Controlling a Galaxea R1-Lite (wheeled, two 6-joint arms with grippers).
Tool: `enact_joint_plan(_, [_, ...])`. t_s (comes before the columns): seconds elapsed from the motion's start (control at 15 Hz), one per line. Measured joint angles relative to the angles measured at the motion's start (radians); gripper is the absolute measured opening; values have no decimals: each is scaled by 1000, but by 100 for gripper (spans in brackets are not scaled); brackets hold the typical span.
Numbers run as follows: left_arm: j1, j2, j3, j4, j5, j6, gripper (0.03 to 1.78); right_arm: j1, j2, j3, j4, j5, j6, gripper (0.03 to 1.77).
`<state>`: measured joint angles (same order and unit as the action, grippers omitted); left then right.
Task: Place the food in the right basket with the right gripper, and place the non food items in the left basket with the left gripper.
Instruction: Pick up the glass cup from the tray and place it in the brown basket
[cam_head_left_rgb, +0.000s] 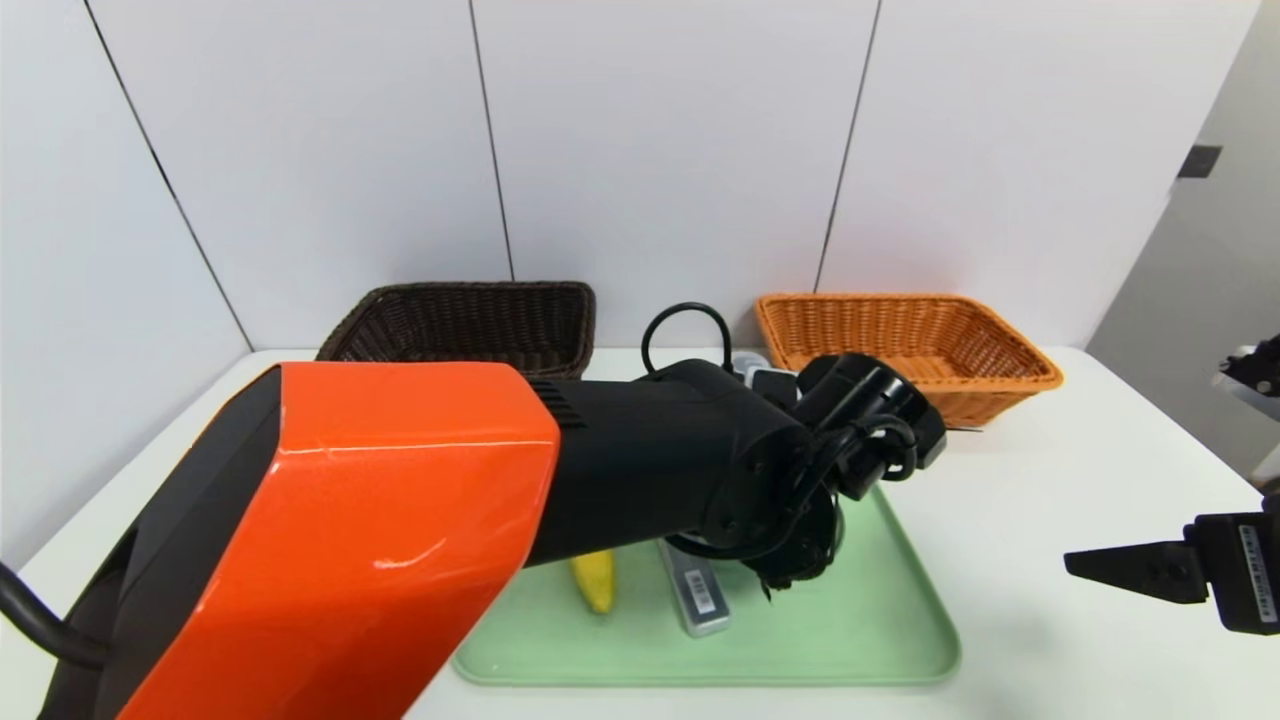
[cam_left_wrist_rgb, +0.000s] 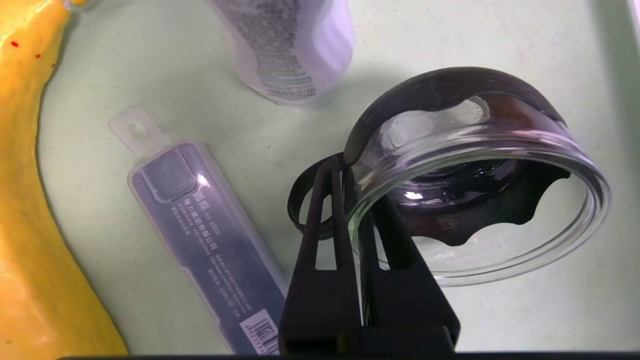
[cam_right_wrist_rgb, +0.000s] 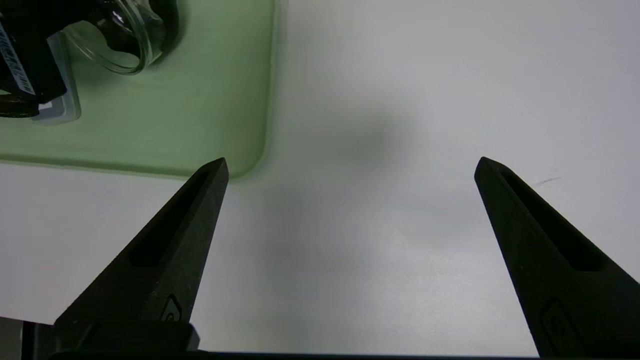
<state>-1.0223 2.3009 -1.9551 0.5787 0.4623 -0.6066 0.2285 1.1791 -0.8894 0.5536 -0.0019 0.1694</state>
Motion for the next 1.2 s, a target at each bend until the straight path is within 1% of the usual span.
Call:
enact_joint_plan(0.27, [-13,-18,1,18,-3,-1,9,1,0,3,0,1,0,170])
enact_joint_plan(0.47, [-43,-51,1,58,-3,-6,9,0,0,7,0,2,0,170])
enact_joint_plan(0.67, [-80,-106,1,101,-4,-9,9,-1,0,7,-6,0,0,170])
enact_joint_plan(0.87, [-98,-176,2,139,-4,-6,9,-1,0,7,-7,1,1,170])
enact_joint_plan(1.07, [-105,-267,2,207,-20,-5,9,-1,-3,7,-7,1,1,170])
enact_joint_plan(1.2, [-104,-333,2,273,-25,-4,9,-1,-7,7,-7,2,2,170])
